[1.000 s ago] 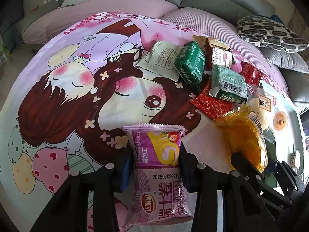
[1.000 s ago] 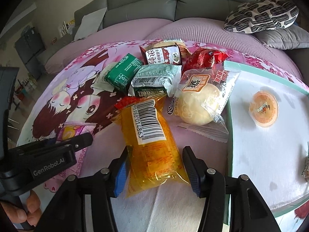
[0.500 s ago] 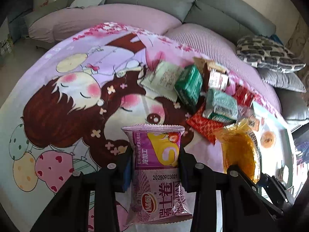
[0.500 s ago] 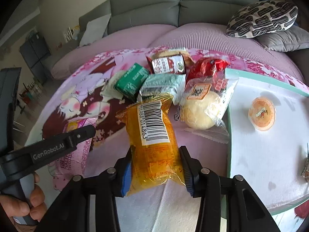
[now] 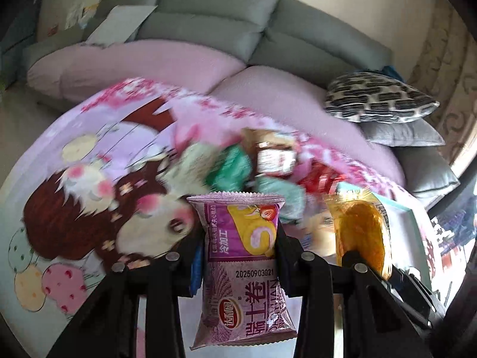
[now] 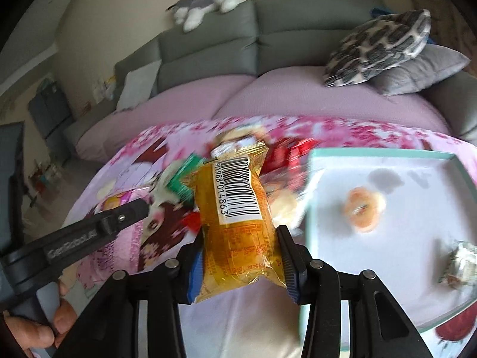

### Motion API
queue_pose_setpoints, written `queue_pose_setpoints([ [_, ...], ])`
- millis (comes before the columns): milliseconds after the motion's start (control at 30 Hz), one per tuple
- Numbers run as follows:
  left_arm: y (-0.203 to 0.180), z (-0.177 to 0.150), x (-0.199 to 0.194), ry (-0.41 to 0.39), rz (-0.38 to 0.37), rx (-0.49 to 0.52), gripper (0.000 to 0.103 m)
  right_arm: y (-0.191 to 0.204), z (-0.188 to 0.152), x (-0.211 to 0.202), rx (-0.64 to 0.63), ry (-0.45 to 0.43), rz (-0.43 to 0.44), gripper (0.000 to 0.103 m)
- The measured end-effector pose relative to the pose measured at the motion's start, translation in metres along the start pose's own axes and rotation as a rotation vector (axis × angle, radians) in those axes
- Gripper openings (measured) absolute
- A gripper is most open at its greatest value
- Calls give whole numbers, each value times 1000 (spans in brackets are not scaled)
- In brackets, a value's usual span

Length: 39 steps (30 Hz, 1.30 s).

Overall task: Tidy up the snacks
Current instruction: 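Lift both bags and carry them over the teal tray, then open both tools to drop the bread bag and cake bag in the tray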

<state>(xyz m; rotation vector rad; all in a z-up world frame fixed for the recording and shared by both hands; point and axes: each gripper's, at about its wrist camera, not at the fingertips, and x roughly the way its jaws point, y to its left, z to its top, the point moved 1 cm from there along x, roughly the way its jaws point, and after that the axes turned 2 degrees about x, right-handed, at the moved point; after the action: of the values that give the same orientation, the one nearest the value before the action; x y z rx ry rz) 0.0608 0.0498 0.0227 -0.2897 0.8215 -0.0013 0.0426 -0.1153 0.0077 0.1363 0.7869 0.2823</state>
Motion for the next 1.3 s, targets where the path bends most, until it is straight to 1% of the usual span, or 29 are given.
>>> queue_pose_setpoints([
  [100,-25,6,-1,-22,-38,45,41,-26,10,-12,44,-46,-53,47],
  [200,-53,13,-3,-42,-63,116,41,-59,17,-25,103,-92,-131,47],
  [333,-89,17,-4,-61,-112,206,41,-110,20,-43,217,-138,-217,47],
  [400,-108,16,-2,-62,-144,245,41,-129,20,-51,258,-158,-248,47],
  [467,-127,13,3,-50,-175,283,41,-149,20,-59,291,-182,-298,47],
  [633,-167,3,14,-35,-210,372,41,-190,15,-70,365,-206,-396,47],
  [733,-189,-1,24,-17,-232,420,41,-201,12,-66,368,-196,-426,47],
  [833,-209,-7,37,-4,-242,459,41,-207,9,-54,376,-158,-434,47],
  [933,-221,-11,51,21,-249,475,41,-211,6,-45,381,-130,-440,47],
  [1100,-233,-22,65,51,-241,511,41,-216,2,-42,393,-118,-445,47],
  [1300,-239,-30,77,79,-229,523,41,-216,2,-40,396,-109,-446,47],
])
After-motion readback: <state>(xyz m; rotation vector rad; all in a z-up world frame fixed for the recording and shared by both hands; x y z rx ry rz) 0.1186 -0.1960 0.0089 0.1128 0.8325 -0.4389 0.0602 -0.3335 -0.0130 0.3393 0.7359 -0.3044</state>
